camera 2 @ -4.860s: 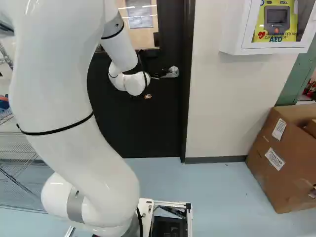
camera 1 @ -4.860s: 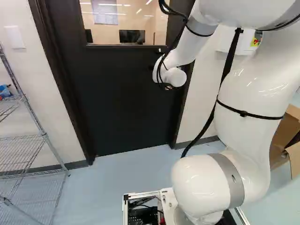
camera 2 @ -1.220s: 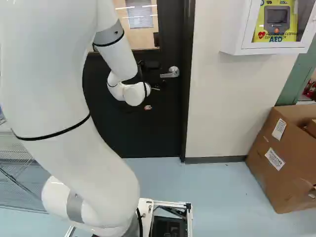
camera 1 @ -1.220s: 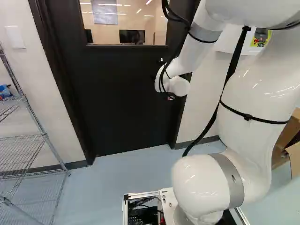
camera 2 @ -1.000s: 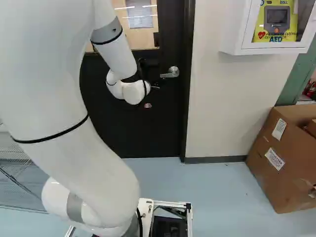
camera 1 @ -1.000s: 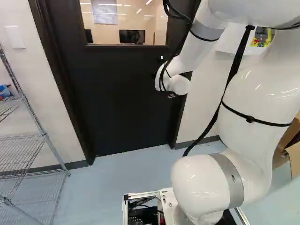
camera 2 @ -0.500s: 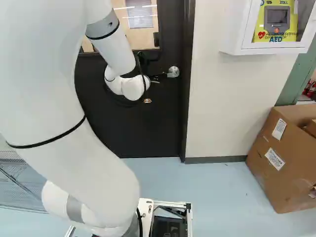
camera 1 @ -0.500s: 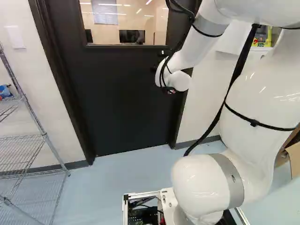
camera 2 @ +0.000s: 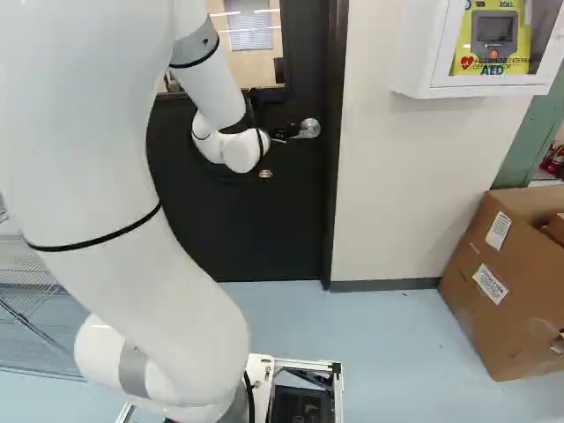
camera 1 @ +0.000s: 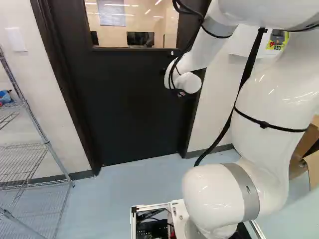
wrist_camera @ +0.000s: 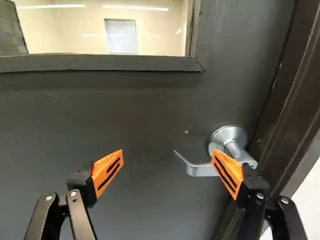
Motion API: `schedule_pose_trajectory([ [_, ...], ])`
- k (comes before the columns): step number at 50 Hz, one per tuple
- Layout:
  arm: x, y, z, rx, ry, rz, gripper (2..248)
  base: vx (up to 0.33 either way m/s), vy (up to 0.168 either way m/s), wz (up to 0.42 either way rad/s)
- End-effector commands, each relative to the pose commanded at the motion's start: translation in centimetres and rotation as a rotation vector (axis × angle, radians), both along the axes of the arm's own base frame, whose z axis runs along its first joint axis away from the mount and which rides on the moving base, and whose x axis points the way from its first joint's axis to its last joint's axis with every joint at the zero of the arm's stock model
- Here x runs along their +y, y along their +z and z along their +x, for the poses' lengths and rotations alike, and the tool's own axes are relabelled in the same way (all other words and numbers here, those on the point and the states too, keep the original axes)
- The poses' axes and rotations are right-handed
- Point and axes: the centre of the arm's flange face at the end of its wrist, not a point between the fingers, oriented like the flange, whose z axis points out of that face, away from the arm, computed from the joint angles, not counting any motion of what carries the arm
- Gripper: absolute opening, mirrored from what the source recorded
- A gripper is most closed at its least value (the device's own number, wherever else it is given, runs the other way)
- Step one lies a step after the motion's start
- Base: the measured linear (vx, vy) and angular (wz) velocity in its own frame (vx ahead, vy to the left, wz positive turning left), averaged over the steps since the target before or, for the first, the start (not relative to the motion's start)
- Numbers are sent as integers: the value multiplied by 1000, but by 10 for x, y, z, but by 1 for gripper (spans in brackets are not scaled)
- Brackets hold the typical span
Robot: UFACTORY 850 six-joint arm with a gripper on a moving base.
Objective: Open the door and move inside
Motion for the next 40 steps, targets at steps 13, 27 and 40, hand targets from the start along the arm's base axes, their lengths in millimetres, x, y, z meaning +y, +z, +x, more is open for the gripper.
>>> schedule_pose_trajectory([
  [13,-3,-1,17,-3,-5,0,247,0,0,0],
  [27,-4,-1,23,-5,-7,0,247,0,0,0],
  [40,-5,-9,25,11,-8,0,247,0,0,0],
])
